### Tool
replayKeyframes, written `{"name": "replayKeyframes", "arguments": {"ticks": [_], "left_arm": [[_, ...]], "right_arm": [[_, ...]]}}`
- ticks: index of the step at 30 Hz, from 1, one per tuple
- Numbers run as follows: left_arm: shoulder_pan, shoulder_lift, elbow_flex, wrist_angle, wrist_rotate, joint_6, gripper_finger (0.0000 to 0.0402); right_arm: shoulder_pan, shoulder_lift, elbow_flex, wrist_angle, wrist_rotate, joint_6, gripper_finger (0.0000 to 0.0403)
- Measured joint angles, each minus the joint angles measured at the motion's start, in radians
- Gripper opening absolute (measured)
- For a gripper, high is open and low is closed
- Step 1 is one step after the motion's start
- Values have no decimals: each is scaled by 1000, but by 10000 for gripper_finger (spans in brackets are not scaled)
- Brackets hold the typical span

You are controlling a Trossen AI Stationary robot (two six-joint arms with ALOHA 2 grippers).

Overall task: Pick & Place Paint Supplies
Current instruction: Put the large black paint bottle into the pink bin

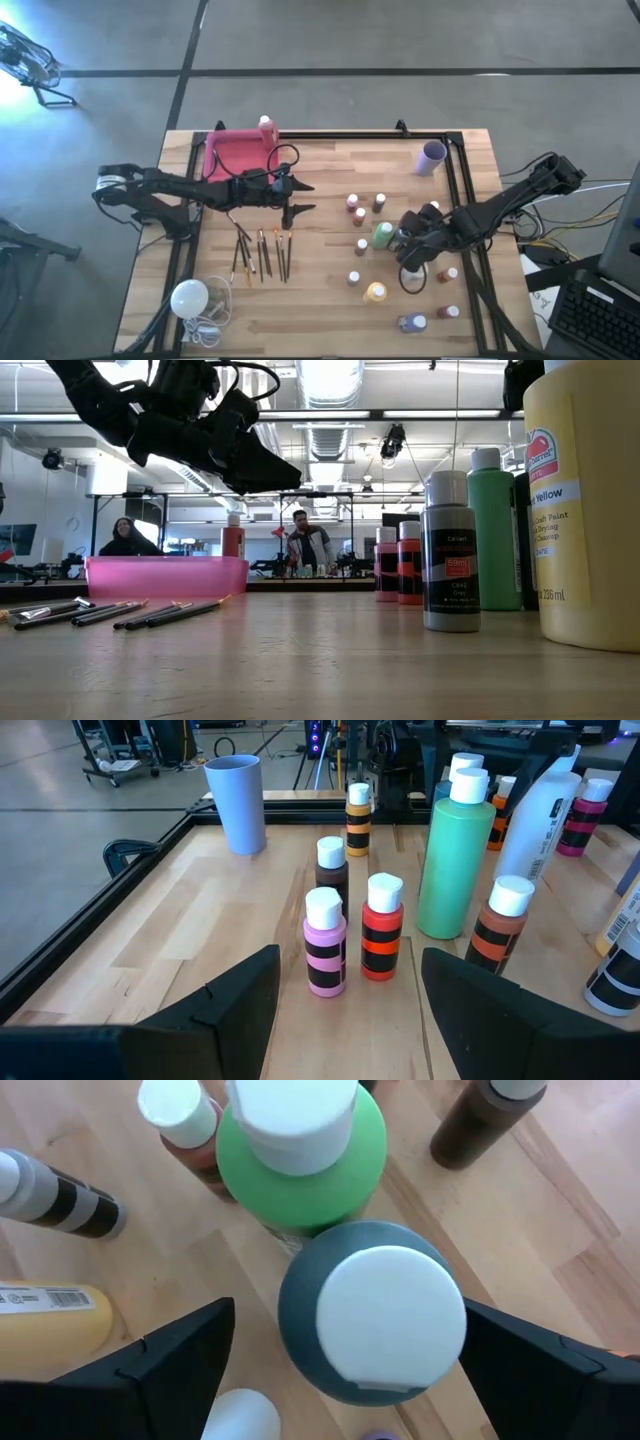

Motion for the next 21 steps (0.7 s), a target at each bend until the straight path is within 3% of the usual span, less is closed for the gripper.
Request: {"name": "replayKeyframes", "arguments": {"ticks": [21], "left_arm": [[0,0,0,-14,0,0,250]], "right_arm": [[-48,2,-82,74,27,-29,312]]}}
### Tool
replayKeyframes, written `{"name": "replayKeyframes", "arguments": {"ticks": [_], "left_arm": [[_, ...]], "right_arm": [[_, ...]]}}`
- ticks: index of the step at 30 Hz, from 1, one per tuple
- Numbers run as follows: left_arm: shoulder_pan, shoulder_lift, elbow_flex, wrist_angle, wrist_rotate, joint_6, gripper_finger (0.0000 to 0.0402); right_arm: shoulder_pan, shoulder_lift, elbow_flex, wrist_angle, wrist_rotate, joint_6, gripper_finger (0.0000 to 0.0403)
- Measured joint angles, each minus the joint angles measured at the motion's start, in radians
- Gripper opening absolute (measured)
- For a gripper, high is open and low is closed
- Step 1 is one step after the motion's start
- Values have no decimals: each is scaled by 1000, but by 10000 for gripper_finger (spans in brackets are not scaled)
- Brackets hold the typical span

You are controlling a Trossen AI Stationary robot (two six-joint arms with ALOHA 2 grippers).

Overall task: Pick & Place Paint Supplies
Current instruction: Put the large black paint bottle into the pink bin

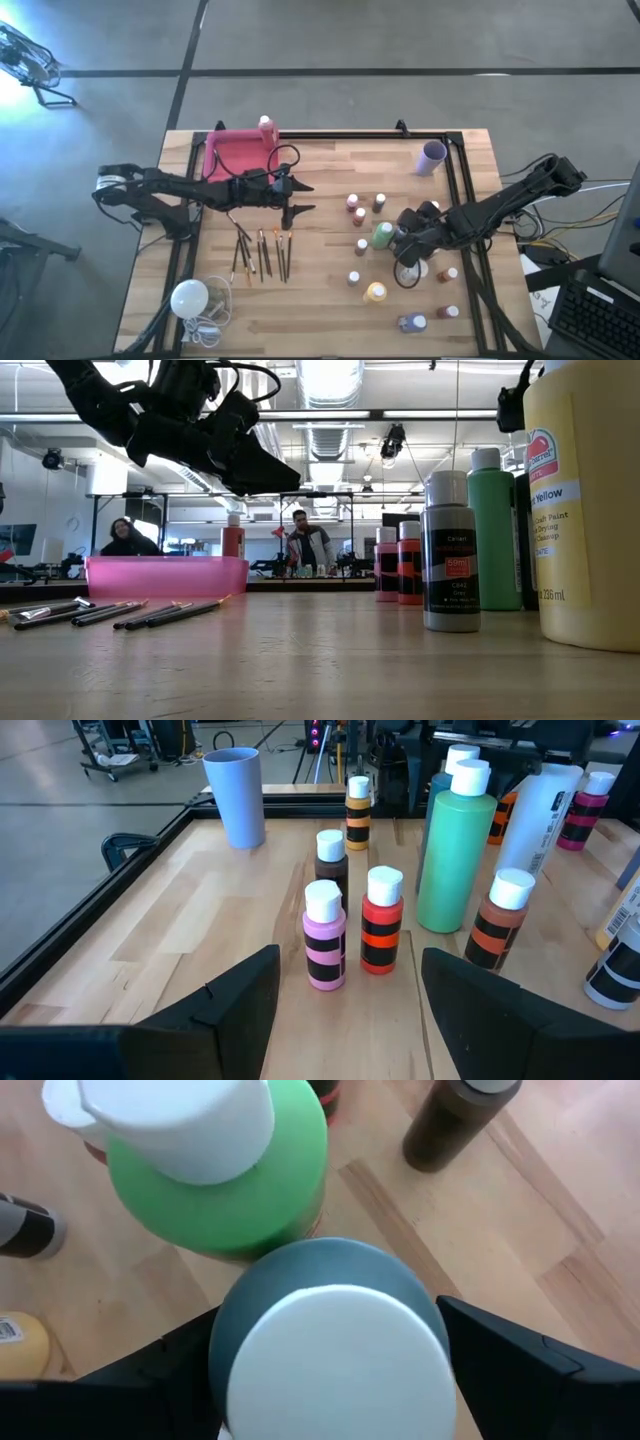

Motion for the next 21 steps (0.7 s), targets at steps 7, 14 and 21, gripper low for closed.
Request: {"name": "replayKeyframes", "arguments": {"ticks": [7,14,21], "left_arm": [[0,0,0,0,0,0,250],[0,0,0,0,0,0,250],[0,0,0,0,0,0,250]], "right_arm": [[0,0,-18,33,4,-12,297],[0,-1,-74,100,2,-5,285],[0,-1,-97,138,1,-19,274]]}}
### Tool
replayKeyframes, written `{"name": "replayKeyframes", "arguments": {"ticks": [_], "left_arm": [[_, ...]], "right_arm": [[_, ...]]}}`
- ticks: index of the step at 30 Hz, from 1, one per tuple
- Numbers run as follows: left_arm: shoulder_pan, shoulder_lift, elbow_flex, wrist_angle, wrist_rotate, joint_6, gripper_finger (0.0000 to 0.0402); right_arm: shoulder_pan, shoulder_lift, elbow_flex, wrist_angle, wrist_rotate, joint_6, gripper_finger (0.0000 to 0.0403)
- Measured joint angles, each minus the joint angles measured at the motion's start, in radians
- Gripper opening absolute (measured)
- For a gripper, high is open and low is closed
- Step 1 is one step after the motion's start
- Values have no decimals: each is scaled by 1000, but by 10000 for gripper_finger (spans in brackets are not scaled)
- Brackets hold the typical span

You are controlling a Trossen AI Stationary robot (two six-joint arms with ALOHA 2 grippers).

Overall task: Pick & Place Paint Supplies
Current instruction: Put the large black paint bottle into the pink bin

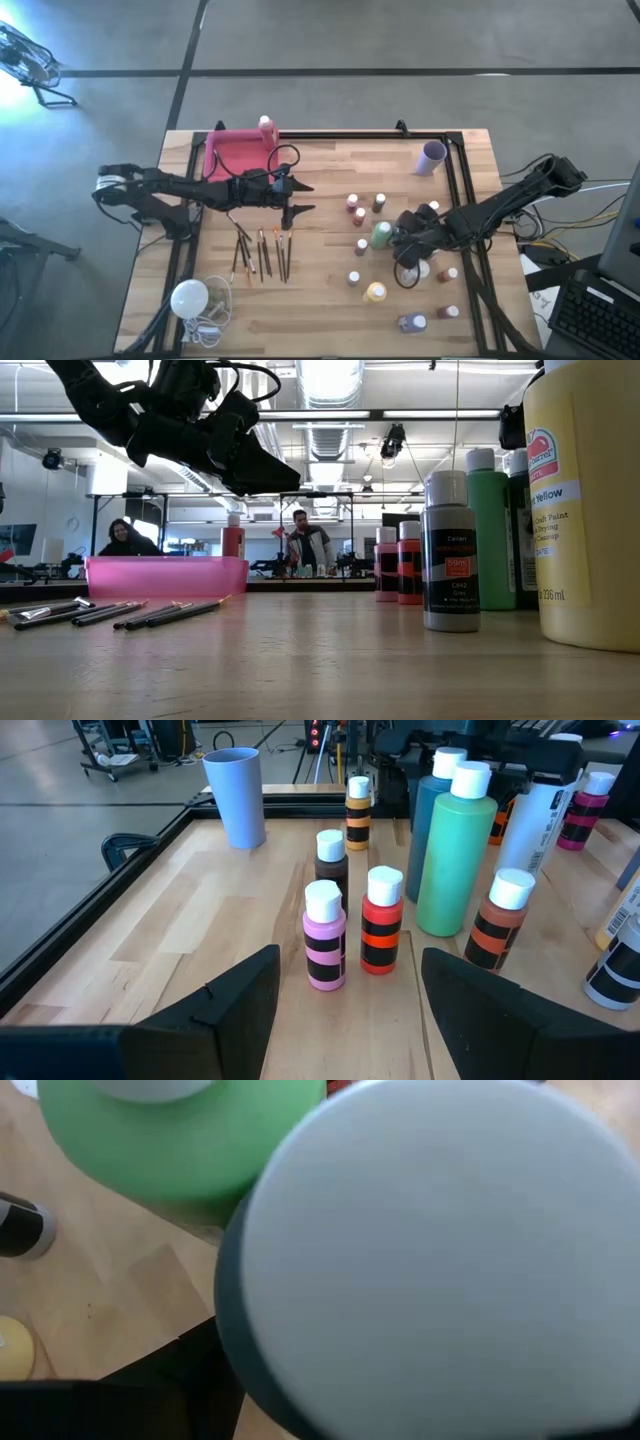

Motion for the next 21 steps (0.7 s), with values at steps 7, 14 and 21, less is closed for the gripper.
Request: {"name": "replayKeyframes", "arguments": {"ticks": [7,14,21], "left_arm": [[0,0,0,0,0,0,250],[0,0,0,0,0,0,250],[0,0,0,0,0,0,250]], "right_arm": [[0,0,-1,21,14,-29,261],[1,1,-1,29,49,-48,244],[1,2,-1,27,55,-49,210]]}}
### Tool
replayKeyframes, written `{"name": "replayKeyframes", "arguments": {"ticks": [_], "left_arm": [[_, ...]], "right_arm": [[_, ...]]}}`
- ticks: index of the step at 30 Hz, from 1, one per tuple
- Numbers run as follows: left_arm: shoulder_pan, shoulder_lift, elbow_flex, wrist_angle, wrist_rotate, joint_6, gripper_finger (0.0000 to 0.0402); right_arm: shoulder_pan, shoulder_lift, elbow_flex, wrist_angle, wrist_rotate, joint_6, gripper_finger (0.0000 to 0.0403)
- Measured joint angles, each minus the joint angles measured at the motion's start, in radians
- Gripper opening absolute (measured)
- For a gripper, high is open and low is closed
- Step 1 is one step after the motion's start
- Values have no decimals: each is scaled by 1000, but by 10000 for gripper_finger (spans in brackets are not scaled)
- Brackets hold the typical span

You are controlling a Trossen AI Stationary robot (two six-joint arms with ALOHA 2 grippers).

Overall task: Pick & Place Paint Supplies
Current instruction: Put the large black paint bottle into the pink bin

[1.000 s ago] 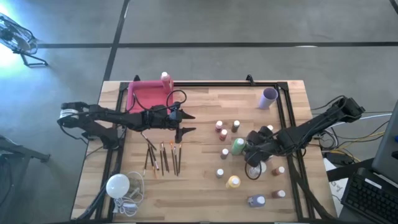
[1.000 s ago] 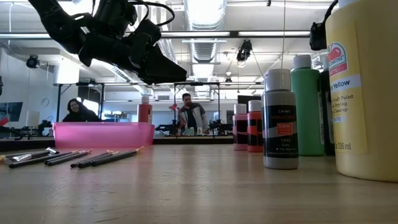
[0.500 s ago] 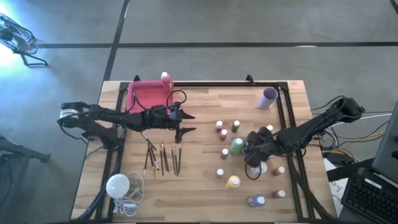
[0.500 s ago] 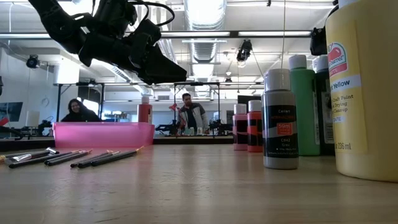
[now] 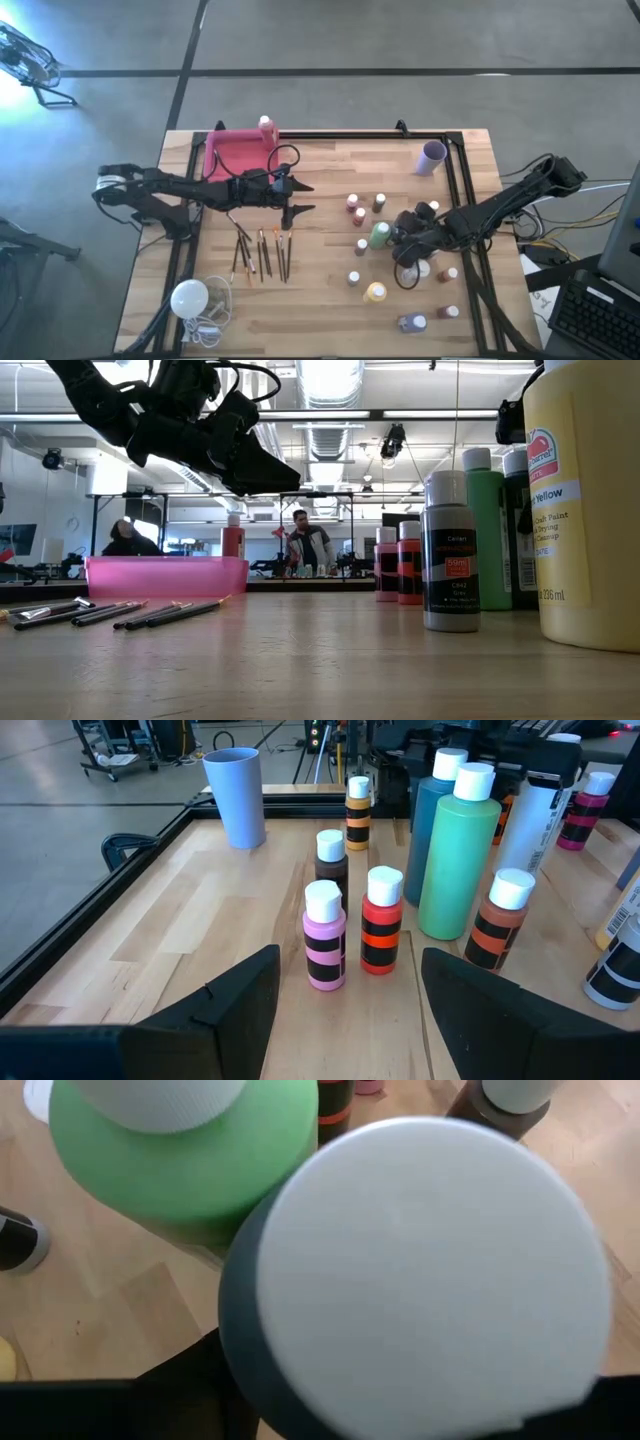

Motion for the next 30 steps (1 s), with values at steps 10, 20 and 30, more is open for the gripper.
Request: {"name": "replayKeyframes", "arguments": {"ticks": [10,20,30], "left_arm": [[0,0,0,0,0,0,250],[0,0,0,0,0,0,250],[0,0,0,11,0,15,250]], "right_arm": [[0,-28,55,-66,-7,-23,182],[2,-42,237,-328,-14,-23,180],[-2,-40,484,-475,41,-132,180]]}}
